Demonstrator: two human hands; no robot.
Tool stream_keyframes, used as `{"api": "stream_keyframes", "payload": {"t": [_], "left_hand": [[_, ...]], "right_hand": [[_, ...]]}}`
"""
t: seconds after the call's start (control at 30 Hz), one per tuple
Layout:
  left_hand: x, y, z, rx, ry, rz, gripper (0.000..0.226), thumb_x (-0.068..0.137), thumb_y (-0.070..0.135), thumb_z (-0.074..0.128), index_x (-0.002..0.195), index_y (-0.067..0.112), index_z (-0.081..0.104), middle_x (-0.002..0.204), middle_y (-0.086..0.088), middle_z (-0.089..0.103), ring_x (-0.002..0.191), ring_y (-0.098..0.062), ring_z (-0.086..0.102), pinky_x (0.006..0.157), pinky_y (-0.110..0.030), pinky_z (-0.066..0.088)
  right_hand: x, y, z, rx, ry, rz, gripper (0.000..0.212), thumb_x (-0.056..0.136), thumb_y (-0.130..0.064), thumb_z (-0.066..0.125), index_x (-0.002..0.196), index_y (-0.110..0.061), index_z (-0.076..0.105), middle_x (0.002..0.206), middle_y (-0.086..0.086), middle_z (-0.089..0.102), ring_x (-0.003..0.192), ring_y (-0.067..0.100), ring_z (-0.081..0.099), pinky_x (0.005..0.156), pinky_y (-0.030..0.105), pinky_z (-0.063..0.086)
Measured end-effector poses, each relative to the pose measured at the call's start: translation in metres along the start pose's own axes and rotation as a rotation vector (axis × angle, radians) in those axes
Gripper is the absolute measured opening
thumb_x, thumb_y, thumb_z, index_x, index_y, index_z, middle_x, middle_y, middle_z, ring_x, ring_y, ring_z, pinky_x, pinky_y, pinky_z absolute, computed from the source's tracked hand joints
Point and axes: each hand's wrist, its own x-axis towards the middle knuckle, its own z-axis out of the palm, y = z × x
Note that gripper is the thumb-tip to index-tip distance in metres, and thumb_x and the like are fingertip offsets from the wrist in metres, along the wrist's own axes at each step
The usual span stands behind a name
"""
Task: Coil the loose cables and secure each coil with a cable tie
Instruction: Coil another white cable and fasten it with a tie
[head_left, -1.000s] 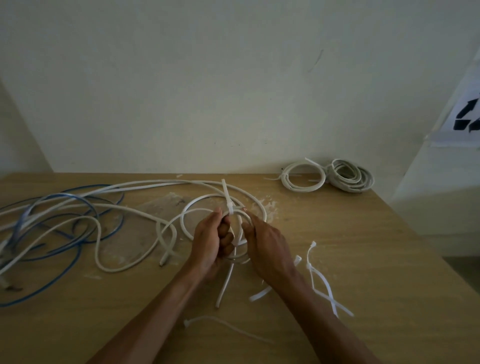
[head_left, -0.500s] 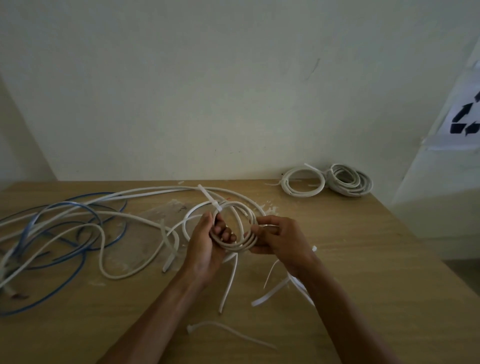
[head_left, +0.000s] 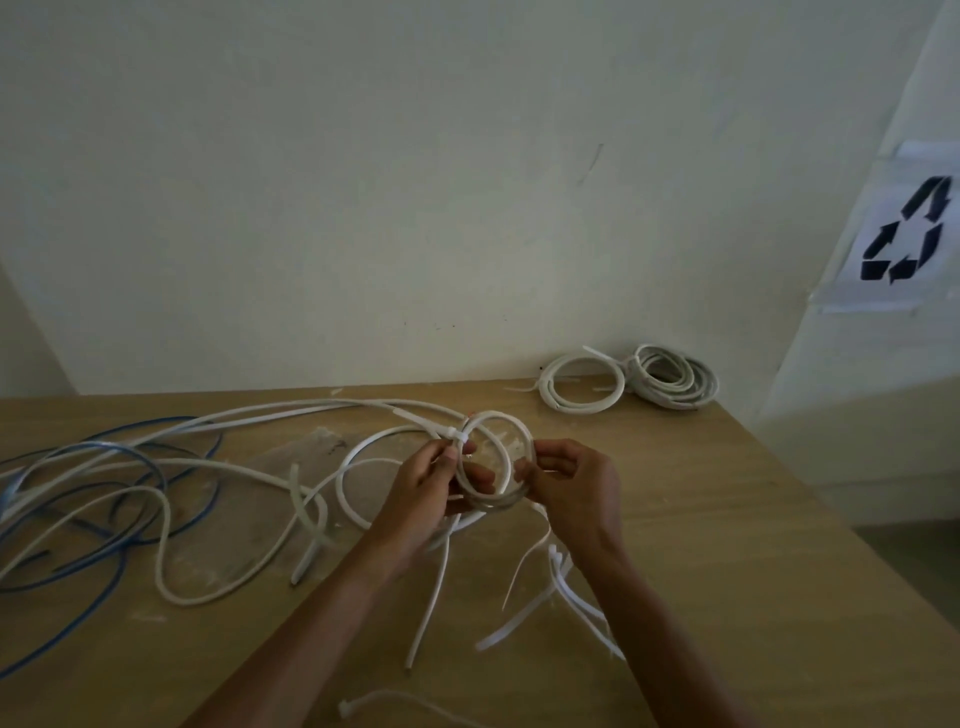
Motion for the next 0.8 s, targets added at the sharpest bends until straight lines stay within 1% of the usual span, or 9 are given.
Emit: {"api": "stream_keyframes", "payload": {"t": [0.1,0.2,0.3,0.4,0.5,0.57,0.67,0.7,0.8], "left_hand": [[0.024,-0.003,0.007,0.109,-0.056,0.04,0.024,0.108,0.025,0.046,0.121,0.017,0.065,0.106,-0.005,0.076,0.095,-0.014,0.073,0.078,-0.028,0.06],[0.063,-0.01,0.016,0.403,-0.195,0.192,0.036,0.106,0.038,0.048,0.139,0.028,0.057,0.133,0.003,0.066,0.12,-0.008,0.063,0.1,-0.033,0.052],[0.099,-0.009,0.037,0.713,-0.334,0.306,0.046,0.105,0.033,0.048,0.149,0.017,0.05,0.145,-0.008,0.057,0.135,-0.021,0.053,0.112,-0.036,0.043],[0.128,-0.016,0.058,1.079,-0.393,0.26,0.059,0.107,0.041,0.042,0.159,0.016,0.029,0.163,-0.014,0.03,0.151,-0.028,0.029,0.12,-0.036,0.027],[0.142,-0.041,0.067,1.344,-0.399,0.159,0.074,0.103,0.061,0.031,0.162,0.019,0.015,0.17,-0.009,0.008,0.156,-0.029,0.005,0.125,-0.046,0.007],[0.143,-0.054,0.07,1.381,-0.364,0.19,0.075,0.102,0.065,0.028,0.162,0.022,0.014,0.17,-0.007,0.004,0.157,-0.027,0.0,0.124,-0.047,0.0],[0.145,-0.06,0.069,1.389,-0.354,0.228,0.075,0.102,0.065,0.026,0.163,0.023,0.013,0.171,-0.006,0.004,0.157,-0.026,-0.002,0.124,-0.047,-0.002],[0.146,-0.061,0.069,1.394,-0.352,0.233,0.075,0.102,0.065,0.027,0.163,0.023,0.013,0.171,-0.006,0.004,0.157,-0.026,-0.001,0.124,-0.047,-0.002],[0.15,-0.064,0.07,1.39,-0.353,0.213,0.075,0.101,0.066,0.027,0.163,0.025,0.013,0.171,-0.005,0.003,0.157,-0.026,-0.002,0.125,-0.048,-0.002]], "right_hand": [[0.026,0.014,-0.017,0.01,0.075,0.049,0.021,0.082,-0.001,0.079,0.102,-0.007,0.076,0.083,0.006,0.078,0.073,0.017,0.076,0.061,0.027,0.06],[0.064,0.024,-0.041,0.006,0.138,0.084,0.022,0.082,0.002,0.078,0.104,-0.002,0.075,0.084,0.012,0.076,0.072,0.021,0.074,0.062,0.03,0.061],[0.111,0.031,-0.063,-0.028,0.209,0.064,0.025,0.084,0.005,0.075,0.109,0.005,0.072,0.082,0.012,0.072,0.067,0.018,0.068,0.06,0.031,0.058],[0.155,0.032,-0.079,-0.285,0.294,-0.062,0.026,0.08,-0.002,0.08,0.106,-0.007,0.078,0.08,0.005,0.076,0.07,0.017,0.072,0.07,0.041,0.062],[0.194,0.026,-0.085,-0.554,0.289,-0.198,0.021,0.075,-0.005,0.076,0.095,-0.012,0.081,0.082,0.009,0.078,0.078,0.022,0.074,0.075,0.045,0.059],[0.212,0.023,-0.083,-0.694,0.258,-0.246,0.02,0.076,-0.002,0.072,0.093,-0.007,0.081,0.087,0.015,0.077,0.084,0.026,0.073,0.076,0.04,0.057],[0.23,0.023,-0.075,-0.829,0.188,-0.27,0.03,0.083,0.003,0.065,0.11,-0.004,0.075,0.101,0.018,0.076,0.096,0.034,0.071,0.078,0.036,0.053],[0.234,0.025,-0.072,-0.871,0.162,-0.268,0.03,0.085,0.003,0.062,0.111,-0.006,0.073,0.103,0.017,0.075,0.096,0.035,0.07,0.077,0.036,0.052],[0.238,0.027,-0.065,-1.0,0.111,-0.271,0.019,0.086,-0.002,0.058,0.099,-0.008,0.071,0.102,0.016,0.072,0.094,0.038,0.067,0.073,0.04,0.051]]}}
